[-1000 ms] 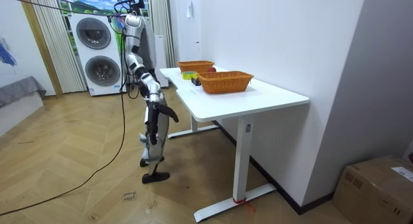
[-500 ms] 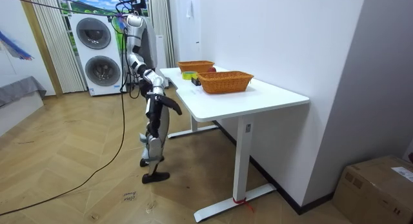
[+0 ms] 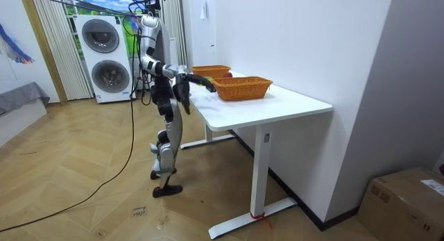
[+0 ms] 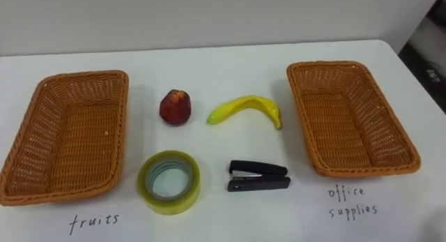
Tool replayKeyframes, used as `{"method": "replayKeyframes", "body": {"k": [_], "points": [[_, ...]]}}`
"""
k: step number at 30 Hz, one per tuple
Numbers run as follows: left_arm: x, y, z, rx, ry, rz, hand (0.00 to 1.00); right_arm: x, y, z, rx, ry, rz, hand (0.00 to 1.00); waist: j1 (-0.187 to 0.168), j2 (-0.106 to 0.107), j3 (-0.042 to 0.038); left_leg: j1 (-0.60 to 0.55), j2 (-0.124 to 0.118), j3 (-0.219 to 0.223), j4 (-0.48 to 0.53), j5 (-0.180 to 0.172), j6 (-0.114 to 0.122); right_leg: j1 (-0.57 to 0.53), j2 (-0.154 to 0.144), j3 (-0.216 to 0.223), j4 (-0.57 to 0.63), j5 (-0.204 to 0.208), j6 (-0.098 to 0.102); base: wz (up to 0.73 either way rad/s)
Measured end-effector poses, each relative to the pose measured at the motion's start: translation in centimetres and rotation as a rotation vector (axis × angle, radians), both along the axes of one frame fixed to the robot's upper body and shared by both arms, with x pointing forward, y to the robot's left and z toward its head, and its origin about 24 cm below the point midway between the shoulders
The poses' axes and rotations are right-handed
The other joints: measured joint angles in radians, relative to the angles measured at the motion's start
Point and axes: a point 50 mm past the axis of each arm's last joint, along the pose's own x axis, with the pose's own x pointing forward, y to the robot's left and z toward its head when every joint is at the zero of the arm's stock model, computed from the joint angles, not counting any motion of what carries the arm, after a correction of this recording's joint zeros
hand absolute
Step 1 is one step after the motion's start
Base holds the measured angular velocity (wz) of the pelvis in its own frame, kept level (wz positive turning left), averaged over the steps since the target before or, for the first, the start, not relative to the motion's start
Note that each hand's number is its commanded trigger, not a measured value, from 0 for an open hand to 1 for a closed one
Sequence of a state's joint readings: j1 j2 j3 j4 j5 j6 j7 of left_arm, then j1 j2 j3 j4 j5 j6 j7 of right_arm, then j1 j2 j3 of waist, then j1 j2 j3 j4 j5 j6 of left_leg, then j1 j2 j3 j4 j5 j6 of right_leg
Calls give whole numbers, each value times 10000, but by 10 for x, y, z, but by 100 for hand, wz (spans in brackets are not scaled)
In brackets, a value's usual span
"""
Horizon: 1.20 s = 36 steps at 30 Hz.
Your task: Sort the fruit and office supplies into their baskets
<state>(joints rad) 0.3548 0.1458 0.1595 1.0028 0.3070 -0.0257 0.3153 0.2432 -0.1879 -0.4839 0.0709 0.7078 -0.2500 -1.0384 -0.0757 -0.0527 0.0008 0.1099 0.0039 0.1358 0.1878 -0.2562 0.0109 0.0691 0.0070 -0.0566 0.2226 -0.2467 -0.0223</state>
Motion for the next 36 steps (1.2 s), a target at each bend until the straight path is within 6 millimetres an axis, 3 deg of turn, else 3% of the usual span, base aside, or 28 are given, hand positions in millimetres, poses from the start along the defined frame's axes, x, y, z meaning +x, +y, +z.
{"method": "replayKeyframes", "body": {"k": [13, 23, 36], "points": [[0, 1, -1, 14, 143, -148, 0, 26, 11, 49, -2576, -895, 1492, 0, 88, 50, -13, 34, 8, 1, 3, 0, 0, 23, 3, -28, 35, 16, -8, 0], [3, 1, -2, -37, 176, -202, 0, 34, 18, 88, -5332, -829, 1951, 0, 491, -42, 11, 76, 11, 55, 107, 7, 12, 5, -5, 45, 143, 15, -7, -1], [-7, 0, -5, -138, 645, -90, 0, 62, 44, 99, -7603, -112, 4053, 0, 638, -191, 56, 52, 20, 52, 112, 10, 18, 10, -11, -9, 50, 18, -9, 0]]}}
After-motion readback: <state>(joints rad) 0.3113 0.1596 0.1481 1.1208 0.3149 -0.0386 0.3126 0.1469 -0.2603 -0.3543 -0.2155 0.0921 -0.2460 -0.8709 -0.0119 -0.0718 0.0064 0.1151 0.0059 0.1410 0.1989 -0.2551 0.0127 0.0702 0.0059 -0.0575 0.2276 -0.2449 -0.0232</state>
